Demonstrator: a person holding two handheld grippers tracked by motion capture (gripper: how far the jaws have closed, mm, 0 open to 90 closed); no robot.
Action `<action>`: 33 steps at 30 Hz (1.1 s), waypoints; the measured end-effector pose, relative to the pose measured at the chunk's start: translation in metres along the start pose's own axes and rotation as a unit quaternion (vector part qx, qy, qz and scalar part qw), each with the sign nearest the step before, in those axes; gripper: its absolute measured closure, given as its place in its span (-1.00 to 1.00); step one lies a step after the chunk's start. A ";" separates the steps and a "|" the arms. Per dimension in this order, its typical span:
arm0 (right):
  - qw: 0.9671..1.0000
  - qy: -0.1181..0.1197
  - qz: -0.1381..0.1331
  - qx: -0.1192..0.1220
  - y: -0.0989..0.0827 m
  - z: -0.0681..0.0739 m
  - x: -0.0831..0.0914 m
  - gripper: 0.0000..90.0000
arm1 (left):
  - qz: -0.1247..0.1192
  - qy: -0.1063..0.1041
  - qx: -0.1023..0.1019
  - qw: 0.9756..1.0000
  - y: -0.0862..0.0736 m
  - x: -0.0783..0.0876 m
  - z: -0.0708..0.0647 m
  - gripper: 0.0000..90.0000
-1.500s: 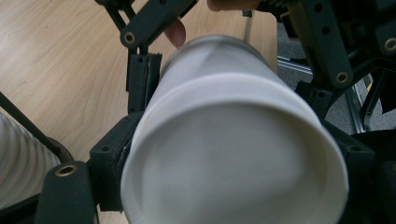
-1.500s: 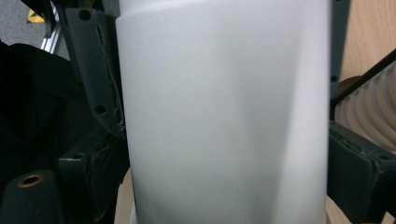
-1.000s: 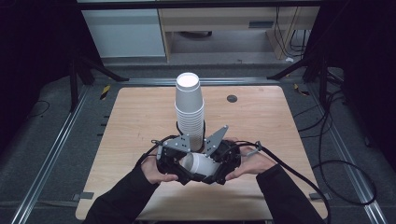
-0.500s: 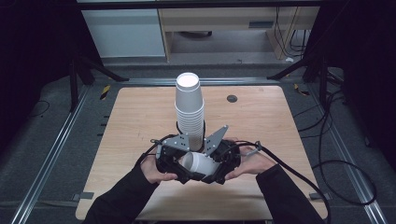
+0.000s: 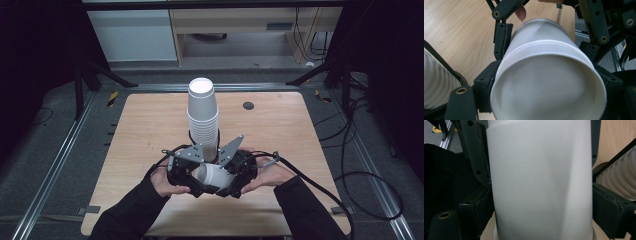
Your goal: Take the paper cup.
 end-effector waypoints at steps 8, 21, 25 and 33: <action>1.000 0.003 0.001 0.000 0.000 0.001 0.000 -0.73 | -0.001 -0.005 0.002 1.000 0.000 0.001 0.000 -0.51; 1.000 -0.010 -0.013 -0.007 -0.002 0.000 0.025 -0.76 | 0.010 -0.002 0.000 1.000 -0.007 0.002 0.004 -0.52; 0.999 -0.035 -0.033 -0.024 -0.005 -0.005 0.043 -0.76 | 0.006 0.000 0.003 1.000 -0.010 0.004 0.006 -0.52; 0.991 -0.085 -0.079 -0.073 -0.018 -0.020 0.068 -0.75 | -0.015 0.008 0.019 1.000 -0.010 0.012 0.010 -0.52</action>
Point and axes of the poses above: each handheld gripper's, and its own axes: x roughly backward along the jaws, y roughly out of its top, z roughly to its left, the point moved 8 cm from there along -x, roughly forward along the jaws, and after that the axes turned 12 degrees about z, right-handed, at the moved point
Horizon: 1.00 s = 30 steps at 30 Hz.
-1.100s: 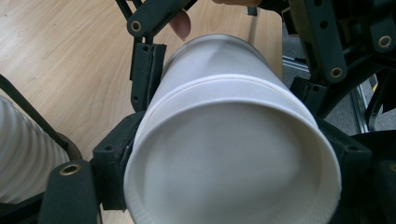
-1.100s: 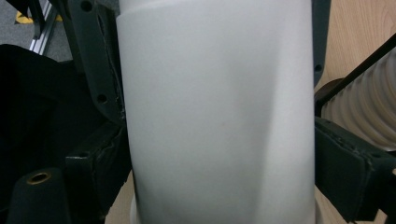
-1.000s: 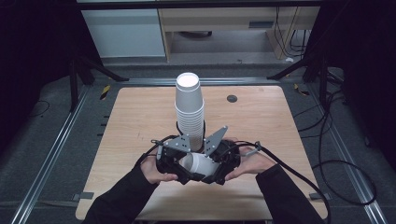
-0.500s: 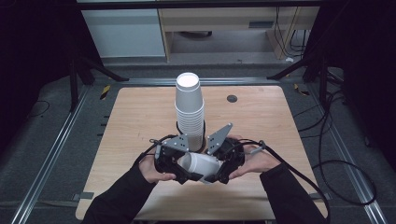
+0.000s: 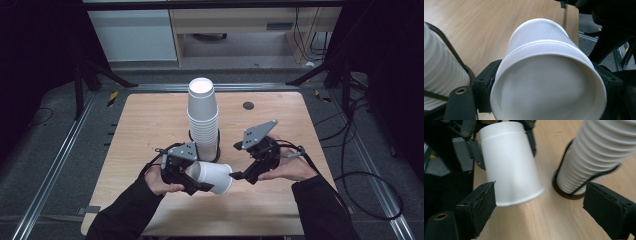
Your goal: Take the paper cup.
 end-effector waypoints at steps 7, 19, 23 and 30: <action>0.997 -0.034 -0.059 -0.047 -0.014 -0.011 0.021 -0.77 | -0.025 0.013 0.014 1.000 0.002 0.008 0.005 -0.52; 0.985 -0.052 -0.132 -0.099 -0.034 -0.019 0.028 -0.78 | -0.057 0.031 0.035 0.997 0.004 0.019 0.011 -0.52; 0.984 -0.059 -0.138 -0.100 -0.038 -0.021 0.025 -0.78 | -0.071 0.036 0.040 0.996 0.004 0.023 0.014 -0.52; 0.980 -0.047 -0.161 -0.104 -0.040 -0.019 0.020 -0.75 | -0.093 0.041 0.047 0.994 0.004 0.029 0.019 -0.52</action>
Point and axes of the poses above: each handheld gripper's, and its own axes: x roughly backward along the jaws, y roughly out of its top, z roughly to its left, the point moved 8 cm from there along -x, roughly forward along the jaws, and after that the axes turned 12 degrees about z, right-handed, at the moved point
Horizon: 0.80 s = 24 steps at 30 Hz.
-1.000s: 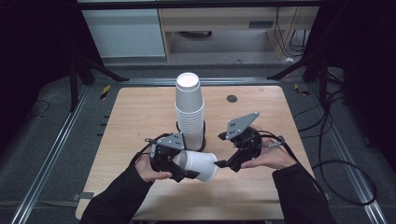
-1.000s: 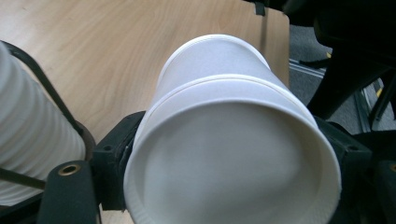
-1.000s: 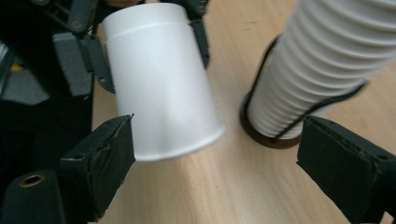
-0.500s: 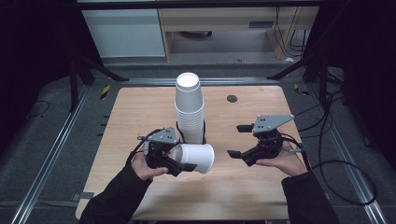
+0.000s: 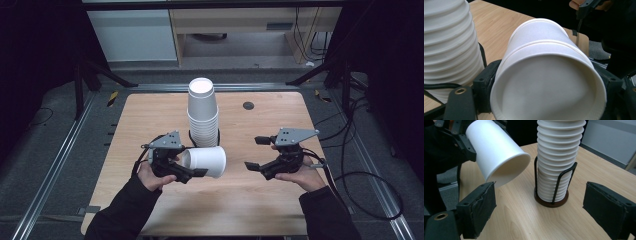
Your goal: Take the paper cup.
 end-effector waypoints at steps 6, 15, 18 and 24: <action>1.000 0.004 -0.019 -0.012 -0.003 -0.006 0.000 -0.73 | -0.017 -0.003 0.006 1.000 0.002 -0.001 0.003 -0.52; 0.997 0.029 -0.060 -0.025 0.007 -0.004 -0.001 -0.73 | -0.064 -0.007 0.015 0.998 0.010 0.009 0.004 -0.52; 0.997 0.035 -0.066 -0.022 0.009 -0.002 -0.003 -0.72 | -0.070 -0.008 0.015 0.997 0.011 0.011 0.004 -0.52; 0.994 0.057 -0.089 -0.016 0.017 0.002 -0.008 -0.71 | -0.086 -0.020 0.017 0.996 0.016 0.012 0.001 -0.52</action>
Point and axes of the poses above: each handheld gripper's, and its own axes: x roughly backward along the jaws, y roughly out of its top, z roughly to its left, the point moved 8 cm from there along -x, roughly forward along the jaws, and after that the axes turned 12 degrees about z, right-handed, at the moved point
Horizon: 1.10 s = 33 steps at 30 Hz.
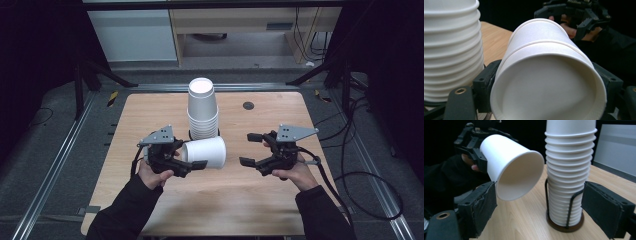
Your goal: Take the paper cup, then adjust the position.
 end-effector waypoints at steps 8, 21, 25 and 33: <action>0.999 0.048 0.011 0.010 -0.006 0.012 -0.014 -0.75 | -0.002 -0.018 -0.011 1.000 0.002 -0.003 -0.007 -0.52; 0.997 0.078 -0.014 0.025 -0.001 0.026 -0.015 -0.77 | -0.019 -0.043 -0.013 0.999 0.006 -0.009 -0.015 -0.52; 0.996 0.083 -0.021 0.022 -0.001 0.028 -0.016 -0.78 | -0.025 -0.048 -0.015 0.998 0.009 -0.011 -0.018 -0.52; 0.994 0.103 -0.029 0.015 0.001 0.030 -0.017 -0.79 | -0.031 -0.064 -0.017 0.997 0.009 -0.015 -0.021 -0.52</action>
Point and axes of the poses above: each handheld gripper's, and its own axes: x roughly backward along the jaws, y roughly out of its top, z roughly to its left, the point moved 8 cm from there along -x, roughly forward along the jaws, and after that the axes turned 12 degrees about z, right-handed, at the moved point
